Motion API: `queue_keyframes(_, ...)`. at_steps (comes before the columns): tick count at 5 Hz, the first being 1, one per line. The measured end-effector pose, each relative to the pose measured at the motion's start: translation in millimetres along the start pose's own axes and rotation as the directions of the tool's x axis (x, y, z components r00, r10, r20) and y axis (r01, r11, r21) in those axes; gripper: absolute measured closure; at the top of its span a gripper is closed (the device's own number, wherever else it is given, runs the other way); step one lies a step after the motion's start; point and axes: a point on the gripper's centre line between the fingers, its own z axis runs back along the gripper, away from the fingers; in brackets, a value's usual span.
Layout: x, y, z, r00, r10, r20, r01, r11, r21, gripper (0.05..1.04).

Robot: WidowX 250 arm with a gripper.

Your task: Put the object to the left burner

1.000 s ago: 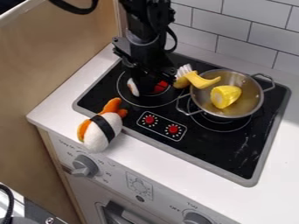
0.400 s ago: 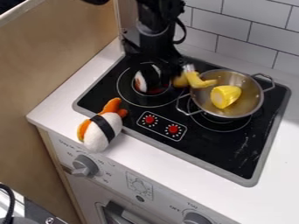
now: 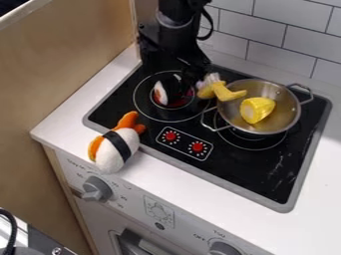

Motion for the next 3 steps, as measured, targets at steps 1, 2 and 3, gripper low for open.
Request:
queue_keyframes(1,-1.9,0.3,20.8,1.0,0.01,-0.027,-0.009,1.0,0.012,0.084)
queue_keyframes(2,-9.8,0.1,35.6,0.998,0.02,-0.064,-0.018,1.0,0.021,0.084)
queue_keyframes(3,-18.0,5.1,59.1,0.998,0.005,-0.06,-0.003,1.0,0.023,0.084)
